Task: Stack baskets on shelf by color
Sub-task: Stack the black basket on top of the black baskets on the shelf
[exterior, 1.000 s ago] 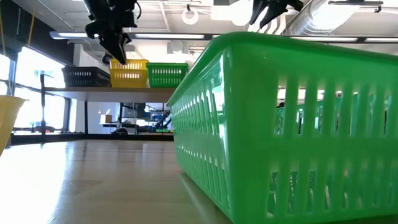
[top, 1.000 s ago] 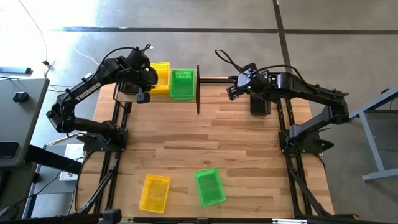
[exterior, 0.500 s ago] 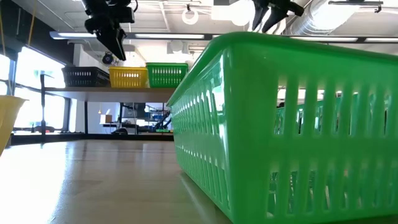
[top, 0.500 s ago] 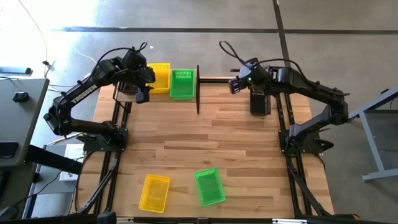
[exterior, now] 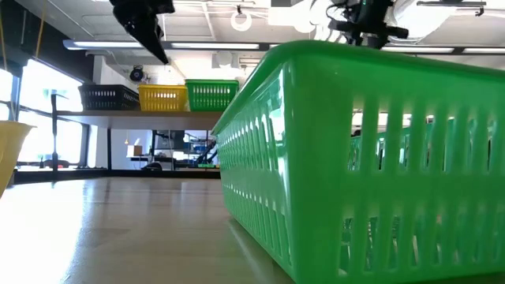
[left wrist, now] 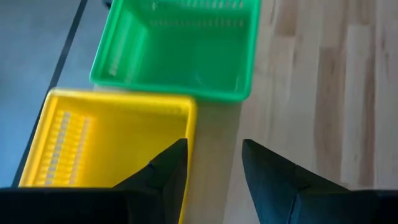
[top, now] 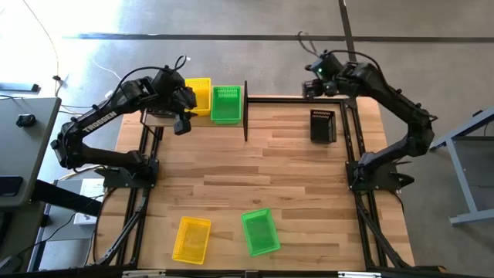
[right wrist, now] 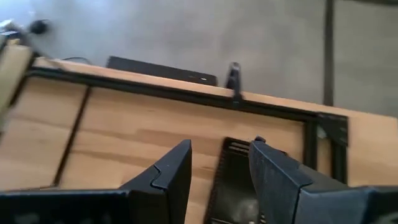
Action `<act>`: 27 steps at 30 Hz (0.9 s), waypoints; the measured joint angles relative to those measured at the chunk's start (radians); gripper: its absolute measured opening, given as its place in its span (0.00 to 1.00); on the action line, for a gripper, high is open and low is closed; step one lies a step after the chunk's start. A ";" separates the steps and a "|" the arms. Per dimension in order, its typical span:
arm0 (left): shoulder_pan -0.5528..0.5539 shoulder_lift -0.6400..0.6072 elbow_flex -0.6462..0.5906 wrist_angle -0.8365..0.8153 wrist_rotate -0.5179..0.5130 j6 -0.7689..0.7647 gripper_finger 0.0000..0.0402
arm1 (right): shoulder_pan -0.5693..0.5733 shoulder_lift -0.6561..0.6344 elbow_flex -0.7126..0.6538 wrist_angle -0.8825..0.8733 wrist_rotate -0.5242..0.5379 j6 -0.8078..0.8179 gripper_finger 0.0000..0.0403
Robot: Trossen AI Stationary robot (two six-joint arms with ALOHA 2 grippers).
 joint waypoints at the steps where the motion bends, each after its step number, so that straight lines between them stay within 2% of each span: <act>1: -0.011 0.000 0.000 0.010 0.000 -0.004 0.36 | -0.022 0.000 0.000 -0.006 -0.003 0.000 0.36; 10: -0.090 0.000 0.000 0.189 0.000 -0.001 0.35 | -0.207 0.059 0.000 -0.141 -0.109 0.009 0.36; 17: -0.104 0.000 0.000 0.311 0.000 0.054 0.35 | -0.261 0.166 0.000 -0.224 -0.178 0.002 0.36; 22: -0.103 0.000 0.000 0.315 -0.011 0.104 0.35 | -0.287 0.245 0.000 -0.300 -0.203 0.000 0.36; 27: -0.102 0.000 0.000 0.314 -0.049 0.154 0.35 | -0.287 0.276 -0.052 -0.273 -0.217 -0.024 0.36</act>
